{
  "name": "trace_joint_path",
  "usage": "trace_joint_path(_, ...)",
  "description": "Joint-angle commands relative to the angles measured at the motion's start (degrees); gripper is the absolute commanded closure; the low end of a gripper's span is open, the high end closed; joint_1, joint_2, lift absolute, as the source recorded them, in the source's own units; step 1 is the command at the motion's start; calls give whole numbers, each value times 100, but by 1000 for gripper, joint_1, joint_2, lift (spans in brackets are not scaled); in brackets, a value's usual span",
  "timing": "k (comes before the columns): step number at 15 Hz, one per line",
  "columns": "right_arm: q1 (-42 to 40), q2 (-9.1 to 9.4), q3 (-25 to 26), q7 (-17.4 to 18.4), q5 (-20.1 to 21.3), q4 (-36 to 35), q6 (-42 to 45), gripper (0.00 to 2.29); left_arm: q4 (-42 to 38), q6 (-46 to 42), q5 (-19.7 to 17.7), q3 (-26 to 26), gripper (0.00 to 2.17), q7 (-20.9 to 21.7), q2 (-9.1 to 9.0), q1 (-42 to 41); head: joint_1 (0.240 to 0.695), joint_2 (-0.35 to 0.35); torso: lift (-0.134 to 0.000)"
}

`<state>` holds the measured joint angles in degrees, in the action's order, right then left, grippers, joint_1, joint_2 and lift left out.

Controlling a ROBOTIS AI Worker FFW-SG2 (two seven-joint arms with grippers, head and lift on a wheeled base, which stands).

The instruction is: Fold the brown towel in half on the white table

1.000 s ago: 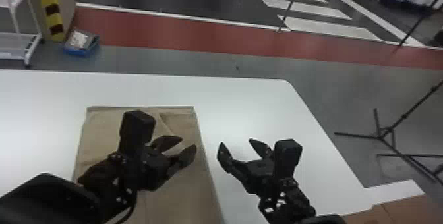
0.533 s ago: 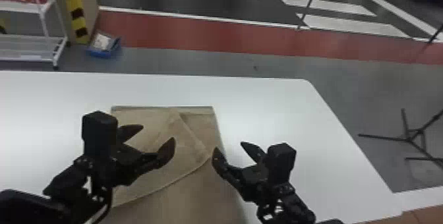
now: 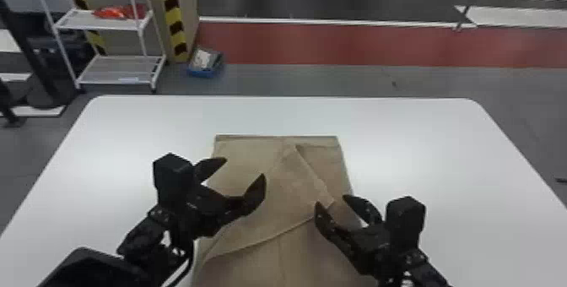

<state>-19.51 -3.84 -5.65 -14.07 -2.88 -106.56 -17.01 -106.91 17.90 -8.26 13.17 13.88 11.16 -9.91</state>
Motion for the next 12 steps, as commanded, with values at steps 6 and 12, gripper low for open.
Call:
trace_joint_path(6, 202, 6, -147, 98, 130, 65, -159, 522, 21, 16, 35, 107, 147, 0, -8, -37, 695, -66, -123)
trace_joint_path(12, 369, 6, -261, 115, 218, 109, -704, 822, -14, 69, 44, 72, 147, 0, 1, -107, 695, -47, -123)
